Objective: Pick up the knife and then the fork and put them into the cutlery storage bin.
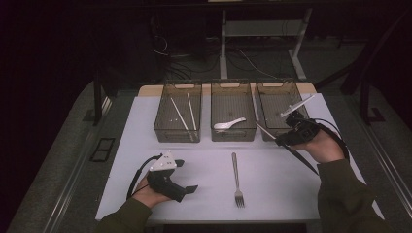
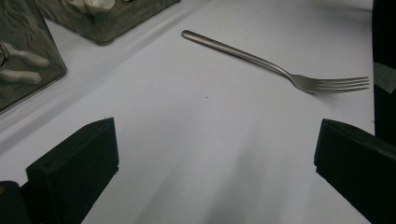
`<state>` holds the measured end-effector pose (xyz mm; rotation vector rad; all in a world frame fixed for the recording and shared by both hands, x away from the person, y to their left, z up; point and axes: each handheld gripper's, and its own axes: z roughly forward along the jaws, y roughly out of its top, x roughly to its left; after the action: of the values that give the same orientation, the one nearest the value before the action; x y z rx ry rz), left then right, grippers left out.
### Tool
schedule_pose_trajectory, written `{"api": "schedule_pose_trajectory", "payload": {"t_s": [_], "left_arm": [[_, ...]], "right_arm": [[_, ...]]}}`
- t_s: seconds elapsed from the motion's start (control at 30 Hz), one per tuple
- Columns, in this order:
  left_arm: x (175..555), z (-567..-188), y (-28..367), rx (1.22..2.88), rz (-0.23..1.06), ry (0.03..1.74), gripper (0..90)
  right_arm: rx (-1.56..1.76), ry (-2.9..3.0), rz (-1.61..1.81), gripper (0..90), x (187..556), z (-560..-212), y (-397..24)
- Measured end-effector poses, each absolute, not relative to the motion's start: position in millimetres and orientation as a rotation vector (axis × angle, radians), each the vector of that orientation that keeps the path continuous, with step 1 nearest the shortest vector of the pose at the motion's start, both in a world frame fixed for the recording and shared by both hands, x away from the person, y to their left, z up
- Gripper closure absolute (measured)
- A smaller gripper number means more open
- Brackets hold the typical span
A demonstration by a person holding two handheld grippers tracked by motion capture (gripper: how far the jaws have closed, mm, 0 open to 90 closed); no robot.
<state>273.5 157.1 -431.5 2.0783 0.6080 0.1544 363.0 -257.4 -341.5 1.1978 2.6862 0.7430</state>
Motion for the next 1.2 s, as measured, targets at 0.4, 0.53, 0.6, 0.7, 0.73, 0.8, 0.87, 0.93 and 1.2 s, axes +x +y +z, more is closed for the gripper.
{"api": "schedule_pose_trajectory", "payload": {"t_s": [0.4,0.53,0.6,0.7,0.73,0.8,0.87,0.93,1.2], "left_arm": [[273,-431,157,2.077,0.154,0.607,0.0],[273,-431,157,2.077,0.151,0.606,0.0],[273,-431,157,2.077,0.152,0.606,0.0],[273,-431,156,2.075,0.151,0.606,0.0],[273,-431,156,2.076,0.152,0.605,0.0],[273,-431,157,2.075,0.153,0.604,0.0],[274,-431,157,2.077,0.152,0.605,0.0],[274,-431,157,2.076,0.151,0.607,0.0],[273,-430,157,2.067,0.153,0.605,0.0]], "right_arm": [[1.279,2.607,0.722,79.3,388,-324,-273],[1.306,2.589,0.712,79.3,397,-322,-278],[1.318,2.579,0.716,79.3,401,-321,-280],[1.333,2.565,0.712,79.4,409,-319,-283],[1.338,2.56,0.705,79.3,412,-319,-284],[1.352,2.55,0.694,79.4,419,-317,-286],[1.374,2.536,0.682,79.3,426,-315,-288],[1.38,2.522,0.677,79.3,434,-313,-290],[1.461,2.5,0.624,79.3,468,-321,-292]]}}
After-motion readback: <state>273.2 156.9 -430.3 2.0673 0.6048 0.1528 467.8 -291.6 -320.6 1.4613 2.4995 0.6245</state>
